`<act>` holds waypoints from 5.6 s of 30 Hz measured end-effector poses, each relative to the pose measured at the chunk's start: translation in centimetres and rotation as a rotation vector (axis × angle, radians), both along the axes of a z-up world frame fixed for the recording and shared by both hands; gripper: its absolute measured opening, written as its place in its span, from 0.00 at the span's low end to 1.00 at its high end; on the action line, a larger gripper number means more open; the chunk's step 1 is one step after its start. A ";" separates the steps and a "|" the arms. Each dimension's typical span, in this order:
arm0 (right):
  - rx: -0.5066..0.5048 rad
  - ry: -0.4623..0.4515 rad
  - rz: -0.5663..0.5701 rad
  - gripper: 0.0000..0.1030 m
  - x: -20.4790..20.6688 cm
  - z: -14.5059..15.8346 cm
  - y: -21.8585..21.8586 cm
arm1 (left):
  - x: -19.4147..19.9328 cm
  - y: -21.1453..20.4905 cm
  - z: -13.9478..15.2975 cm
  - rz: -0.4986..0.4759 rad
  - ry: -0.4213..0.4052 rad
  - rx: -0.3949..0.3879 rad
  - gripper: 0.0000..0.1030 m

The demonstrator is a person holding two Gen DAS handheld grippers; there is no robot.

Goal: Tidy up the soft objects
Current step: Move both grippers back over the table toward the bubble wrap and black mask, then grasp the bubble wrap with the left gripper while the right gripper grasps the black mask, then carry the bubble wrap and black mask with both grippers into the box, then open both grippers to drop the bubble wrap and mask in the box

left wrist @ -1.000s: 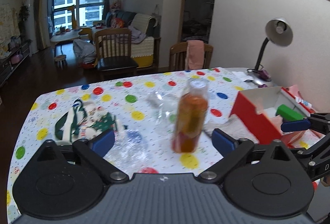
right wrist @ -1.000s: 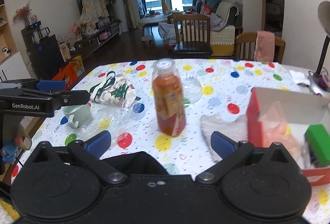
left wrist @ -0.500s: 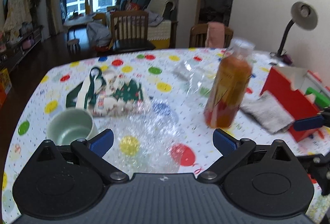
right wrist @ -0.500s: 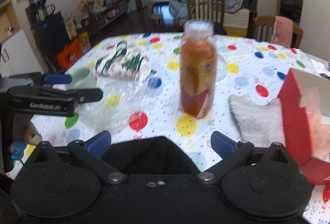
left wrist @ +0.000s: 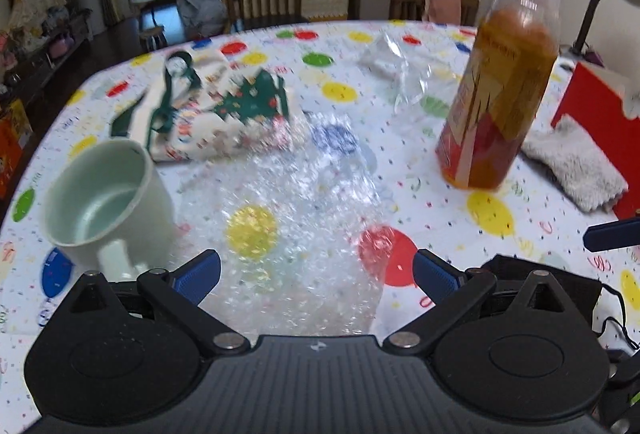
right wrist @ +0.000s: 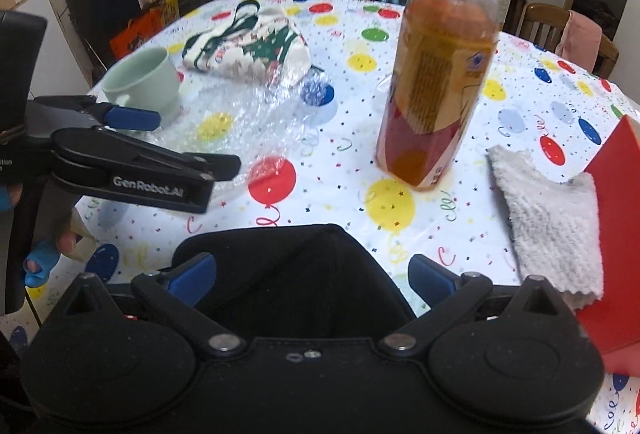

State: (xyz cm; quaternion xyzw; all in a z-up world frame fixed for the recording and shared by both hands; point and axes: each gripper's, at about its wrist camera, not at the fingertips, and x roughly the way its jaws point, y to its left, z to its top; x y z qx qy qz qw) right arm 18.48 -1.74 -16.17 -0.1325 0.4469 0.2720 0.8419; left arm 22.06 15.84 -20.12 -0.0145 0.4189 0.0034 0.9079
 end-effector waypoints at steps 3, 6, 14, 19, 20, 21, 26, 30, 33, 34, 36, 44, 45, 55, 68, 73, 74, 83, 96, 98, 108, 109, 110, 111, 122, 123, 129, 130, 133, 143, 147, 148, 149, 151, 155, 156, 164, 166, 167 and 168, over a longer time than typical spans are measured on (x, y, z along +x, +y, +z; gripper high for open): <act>-0.025 0.020 0.000 0.99 0.4 -0.9 0.3 | 0.7 -0.6 -0.8 -0.008 0.030 0.030 0.99; -0.047 0.031 -0.009 0.98 0.8 -1.7 0.4 | 1.3 -0.3 -1.6 0.012 0.066 0.034 0.99; -0.088 0.055 0.001 0.83 0.6 -2.9 0.6 | 1.6 0.1 -2.1 0.026 0.102 0.014 0.72; -0.110 0.037 -0.003 0.72 0.4 -3.1 0.6 | 1.5 0.3 -1.8 0.037 0.098 0.019 0.51; -0.113 0.033 -0.006 0.68 0.4 -3.1 0.5 | 1.6 0.5 -1.7 0.044 0.099 0.015 0.47; -0.116 0.031 -0.009 0.63 0.4 -3.1 0.5 | 1.6 0.7 -1.7 0.048 0.100 0.013 0.44; -0.151 0.005 -0.011 0.34 0.1 -3.1 0.4 | 1.5 1.4 -1.4 0.065 0.099 0.009 0.29; -0.161 -0.019 -0.014 0.14 -0.2 -2.8 0.2 | 1.3 1.4 -1.0 0.062 0.088 0.020 0.20; -0.138 -0.029 -0.033 0.08 -0.3 -2.3 -0.4 | 1.1 1.4 -0.7 0.056 0.086 0.011 0.15; -0.123 -0.032 -0.039 0.08 -0.4 -2.0 -0.6 | 1.0 1.4 -0.5 0.054 0.084 0.007 0.13; -0.098 -0.045 -0.052 0.06 -0.8 -1.3 -1.3 | 0.8 1.4 0.0 0.051 0.071 0.008 0.12; 0.020 -0.102 -0.142 0.04 -2.2 1.9 -4.6 | -0.8 1.3 2.9 0.031 0.015 -0.011 0.10; 0.041 -0.105 -0.160 0.04 -2.3 2.5 -5.2 | -1.0 1.2 3.3 0.027 0.011 -0.015 0.10; 0.153 -0.170 -0.270 0.04 -3.2 7.0 -9.8 | -2.5 -0.4 7.0 -0.019 -0.022 -0.077 0.10; 0.255 -0.275 -0.375 0.04 -2.2 12.7 -15.9 | -3.1 -5.9 12.9 -0.153 -0.084 -0.141 0.10; 0.254 -0.330 -0.408 0.04 -1.4 14.5 -19.3 | -2.4 -8.7 14.8 -0.205 -0.114 -0.149 0.10; 0.253 -0.340 -0.418 0.04 -1.2 14.8 -20.0 | -2.1 -9.3 15.1 -0.214 -0.115 -0.156 0.10; 0.243 -0.437 -0.477 0.04 1.2 17.2 -26.2 | 0.0 -16.2 18.1 -0.325 -0.175 -0.148 0.10; 0.249 -0.454 -0.523 0.04 5.6 16.9 -34.2 | 4.7 -26.7 21.2 -0.449 -0.203 -0.190 0.10; 0.251 -0.444 -0.528 0.04 6.3 16.5 -35.2 | 5.4 -28.2 21.1 -0.457 -0.196 -0.199 0.10; 0.247 -0.380 -0.556 0.04 9.1 14.4 -38.9 | 8.8 -33.6 18.2 -0.478 -0.121 -0.240 0.10; 0.243 -0.372 -0.556 0.04 9.3 14.1 -39.1 | 9.2 -34.0 17.9 -0.480 -0.115 -0.241 0.10; 0.235 -0.367 -0.554 0.04 9.5 13.8 -39.2 | 9.5 -34.4 17.7 -0.483 -0.117 -0.246 0.10; 0.230 -0.360 -0.554 0.04 9.8 13.5 -39.4 | 9.8 -34.7 17.7 -0.487 -0.119 -0.252 0.10; 0.188 -0.268 -0.533 0.04 11.5 10.6 -39.9 | 13.1 -37.0 12.1 -0.449 0.006 -0.232 0.10; 0.181 -0.253 -0.530 0.04 11.8 10.4 -39.9 | 13.3 -37.0 11.3 -0.445 0.022 -0.219 0.10; 0.117 -0.174 -0.478 0.04 12.4 8.6 -39.0 | 14.0 -37.2 8.1 -0.418 0.106 -0.191 0.10; 0.106 -0.164 -0.471 0.04 12.5 8.3 -38.8 | 14.1 -37.3 7.8 -0.416 0.116 -0.182 0.10; 0.083 -0.137 -0.459 0.04 13.0 7.3 -38.7 | 14.2 -37.6 6.7 -0.420 0.151 -0.169 0.10; 0.111 -0.072 -0.438 0.17 13.3 6.1 -38.8 | 14.2 -38.5 4.4 -0.444 0.236 -0.127 0.10; 0.113 -0.050 -0.435 0.34 13.3 6.1 -38.7 | 13.9 -38.8 4.2 -0.462 0.238 -0.109 0.10; 0.115 -0.043 -0.438 0.38 13.2 6.0 -38.7 | 13.9 -38.8 4.2 -0.462 0.238 -0.104 0.11; 0.118 -0.036 -0.437 0.41 13.1 6.0 -38.7 | 13.8 -38.7 4.3 -0.462 0.237 -0.105 0.11; 0.111 -0.032 -0.432 0.43 12.9 6.0 -38.6 | 13.7 -38.6 4.3 -0.459 0.236 -0.110 0.11; 0.104 -0.034 -0.426 0.49 12.4 6.2 -38.6 | 13.3 -38.5 4.7 -0.453 0.219 -0.112 0.14; 0.103 -0.036 -0.426 0.52 12.2 6.3 -38.6 | 13.2 -38.5 4.9 -0.456 0.216 -0.115 0.15; 0.085 -0.058 -0.425 0.58 10.7 7.2 -38.6 | 11.7 -38.5 6.5 -0.478 0.155 -0.126 0.66; 0.085 -0.071 -0.426 0.61 10.1 7.7 -38.7 | 11.3 -38.4 7.0 -0.483 0.137 -0.133 0.66; 0.090 -0.076 -0.424 0.61 9.8 8.0 -38.7 | 11.0 -38.3 7.3 -0.480 0.130 -0.134 0.66; 0.096 -0.080 -0.423 0.62 9.6 8.3 -38.7 | 10.8 -38.1 7.5 -0.480 0.124 -0.137 0.66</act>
